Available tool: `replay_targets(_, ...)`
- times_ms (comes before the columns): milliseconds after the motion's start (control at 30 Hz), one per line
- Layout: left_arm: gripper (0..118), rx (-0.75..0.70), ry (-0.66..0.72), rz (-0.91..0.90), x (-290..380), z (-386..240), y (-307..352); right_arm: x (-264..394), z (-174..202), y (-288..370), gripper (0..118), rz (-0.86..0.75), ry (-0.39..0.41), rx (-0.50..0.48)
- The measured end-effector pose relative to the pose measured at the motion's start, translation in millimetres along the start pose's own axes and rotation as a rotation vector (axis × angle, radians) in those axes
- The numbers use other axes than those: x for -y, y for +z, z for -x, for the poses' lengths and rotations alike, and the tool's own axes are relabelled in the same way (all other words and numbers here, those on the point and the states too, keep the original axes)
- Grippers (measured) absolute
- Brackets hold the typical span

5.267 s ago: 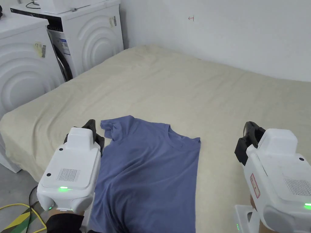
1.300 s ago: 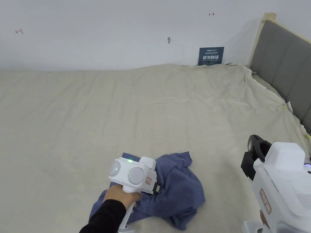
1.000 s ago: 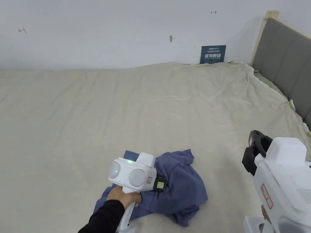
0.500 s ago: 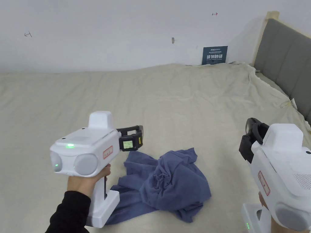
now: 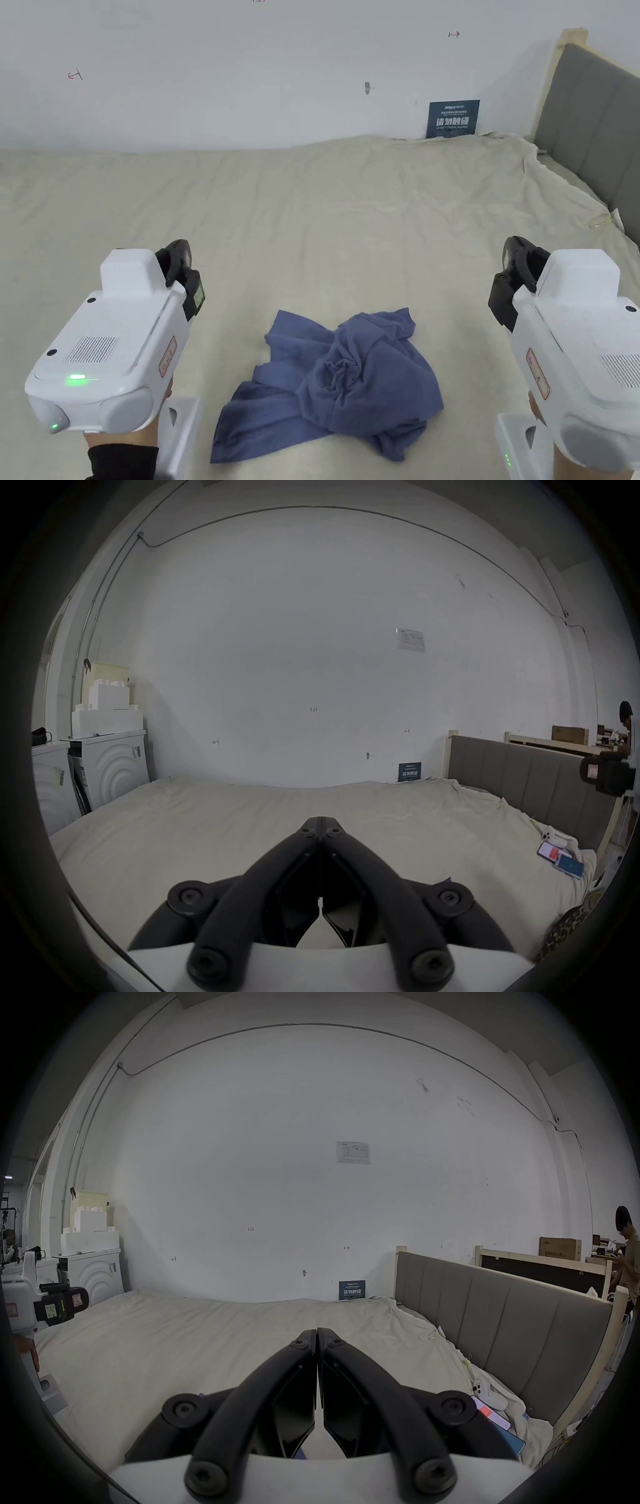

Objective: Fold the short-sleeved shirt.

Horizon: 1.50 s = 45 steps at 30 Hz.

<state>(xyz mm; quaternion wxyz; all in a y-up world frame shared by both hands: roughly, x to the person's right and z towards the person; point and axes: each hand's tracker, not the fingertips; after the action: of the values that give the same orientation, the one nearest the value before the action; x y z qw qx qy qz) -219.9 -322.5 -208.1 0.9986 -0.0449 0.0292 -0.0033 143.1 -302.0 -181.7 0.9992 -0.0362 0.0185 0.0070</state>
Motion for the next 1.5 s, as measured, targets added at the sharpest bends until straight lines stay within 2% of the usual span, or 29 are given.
replay_targets(500, 0, -0.037, -0.02, 0.021, 6.5, 5.7, -6.5, 2.5, 0.4, -3.2, 0, 0.002, 0.002, -0.003)
replay_targets(700, 0, -0.003, -0.007, 0.275, 15.5, 4.3, -24.1, 6.8, -1.6, -7.0, 0, 0.011, 0.002, -0.009)
replay_targets(933, 0, 0.029, 0.046, 0.593, 64.5, 4.6, -44.9, 12.4, -1.1, -9.3, 0, 0.034, 0.0, -0.01)
replay_targets(1033, 0, 0.042, 0.095, 0.691, 92.6, 5.0, -47.4, 18.2, -4.0, -12.7, 0, 0.05, -0.008, -0.016)
replay_targets(1300, 0, 0.042, 0.083, 0.855, 147.2, -4.5, -46.3, 27.9, -1.5, -15.8, 0, 0.088, -0.006, -0.021)
replay_targets(1333, 5, 0.039, 0.078, 0.875, 151.4, -6.5, -46.9, 28.8, -1.5, -16.3, 0, 0.093, -0.004, -0.021)
replay_targets(1433, 50, 0.056, 0.044, 0.947, 162.1, -11.9, -50.4, 30.9, -2.5, -17.8, 0, 0.1, -0.005, -0.021)
replay_targets(1467, 69, 0.055, 0.041, 0.948, 164.4, -13.4, -50.7, 31.4, -2.7, -18.3, 0, 0.102, -0.006, -0.022)
replay_targets(1500, 77, 0.05, 0.04, 0.947, 166.8, -15.2, -51.4, 32.1, -3.4, -18.9, 0, 0.104, -0.006, -0.022)
